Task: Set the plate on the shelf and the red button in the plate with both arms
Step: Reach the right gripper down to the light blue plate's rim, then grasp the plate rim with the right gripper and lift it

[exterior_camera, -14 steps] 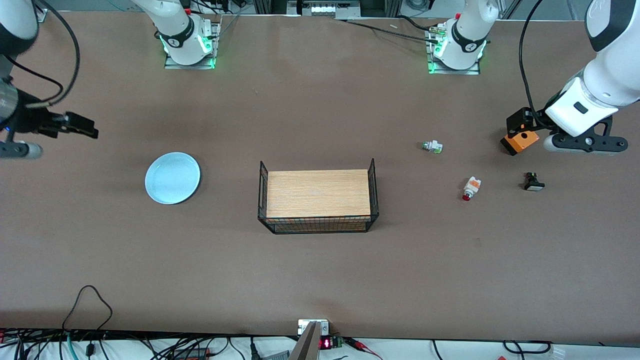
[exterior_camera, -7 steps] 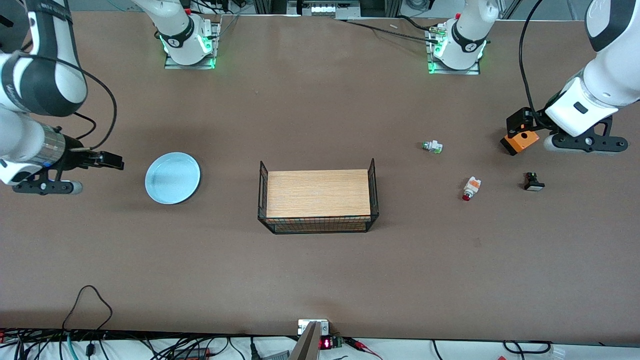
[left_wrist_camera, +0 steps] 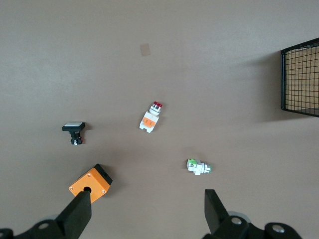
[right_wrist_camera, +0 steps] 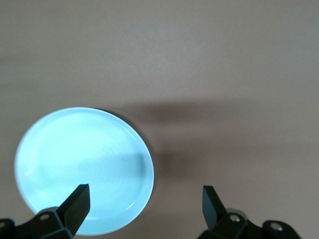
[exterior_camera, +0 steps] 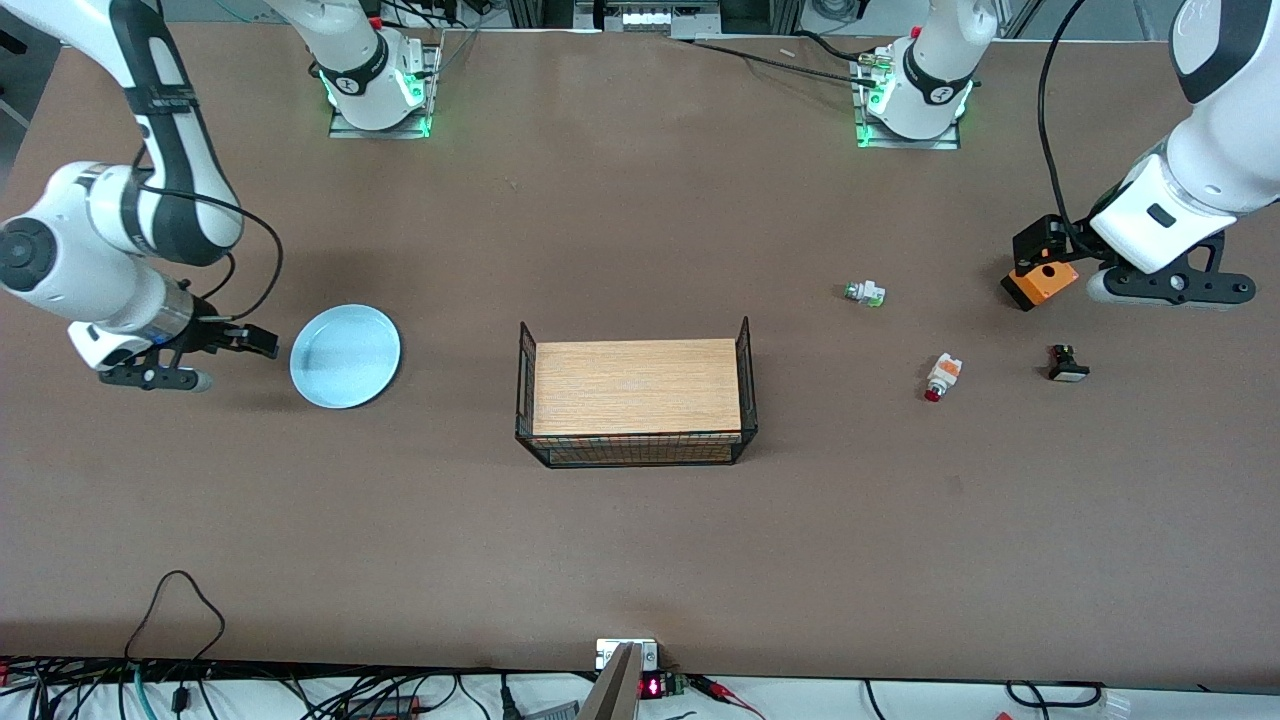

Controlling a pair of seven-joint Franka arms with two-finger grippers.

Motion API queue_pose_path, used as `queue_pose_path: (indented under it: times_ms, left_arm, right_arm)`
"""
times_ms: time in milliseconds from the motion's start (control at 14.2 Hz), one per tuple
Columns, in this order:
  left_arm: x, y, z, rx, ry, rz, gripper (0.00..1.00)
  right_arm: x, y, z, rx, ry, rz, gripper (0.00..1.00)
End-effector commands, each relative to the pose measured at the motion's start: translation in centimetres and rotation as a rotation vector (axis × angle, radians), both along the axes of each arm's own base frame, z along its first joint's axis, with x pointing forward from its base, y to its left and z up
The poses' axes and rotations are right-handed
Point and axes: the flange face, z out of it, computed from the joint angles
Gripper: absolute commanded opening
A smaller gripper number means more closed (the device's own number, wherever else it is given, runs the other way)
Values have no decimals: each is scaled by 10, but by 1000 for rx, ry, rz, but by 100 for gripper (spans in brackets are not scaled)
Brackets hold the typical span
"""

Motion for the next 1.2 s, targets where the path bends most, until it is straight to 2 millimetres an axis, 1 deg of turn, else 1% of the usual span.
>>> queue_pose_path:
  times_ms: [0,141,212,282,424,565,635,847,988,1129]
  left_arm:
    - [-5,0,5,17,-2,-18,100]
    - [-5,0,4,17,-1,-18,100]
    - [-5,0,4,17,-1,-18,100]
    - [-5,2,4,17,-1,-15,100]
    - [-4,0,5,16,-7,-18,100]
    - [-5,0,4,17,-2,-18,100]
    - [-4,0,5,17,-4,-18,100]
    - [-5,0,4,17,-2,-18,100]
    - [-5,0,4,17,-2,-18,100]
    - [-5,0,4,17,-1,-18,100]
  right_arm:
    - [-10,-1,-33,-10,-3,66,100]
    - [-13,-1,-65,-9,28,93,100]
    - [-14,-1,-77,-10,32,97,100]
    - [-14,-1,-85,-11,34,115,97]
    - [-16,0,-92,-8,49,153,53]
    - [-17,2,-94,-6,58,156,9]
    - [-17,4,-95,-6,59,147,0]
    - [-19,4,-96,-1,81,134,0]
    - [-20,5,-89,7,112,115,0]
    - [-17,7,-71,16,122,97,0]
